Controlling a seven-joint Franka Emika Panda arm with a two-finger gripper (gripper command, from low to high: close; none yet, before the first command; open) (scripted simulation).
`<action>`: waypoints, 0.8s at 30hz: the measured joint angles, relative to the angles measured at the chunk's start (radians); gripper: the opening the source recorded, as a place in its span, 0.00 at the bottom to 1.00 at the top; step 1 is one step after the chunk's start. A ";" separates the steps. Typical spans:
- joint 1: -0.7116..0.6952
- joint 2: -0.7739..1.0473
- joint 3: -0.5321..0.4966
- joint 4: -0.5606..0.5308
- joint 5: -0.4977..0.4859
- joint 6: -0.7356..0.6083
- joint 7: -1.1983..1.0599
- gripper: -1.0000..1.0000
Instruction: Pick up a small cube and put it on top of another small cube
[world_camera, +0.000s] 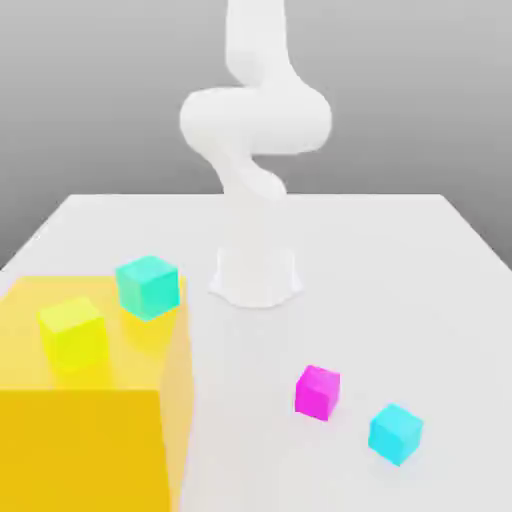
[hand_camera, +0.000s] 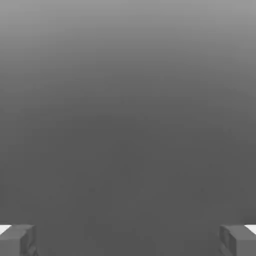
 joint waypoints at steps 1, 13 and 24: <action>-0.002 0.033 0.015 -0.030 0.006 0.026 0.028 0.50; -0.021 0.428 0.197 -0.381 0.062 0.339 0.380 0.50; 0.118 0.902 0.074 -0.527 -0.217 0.703 0.807 0.50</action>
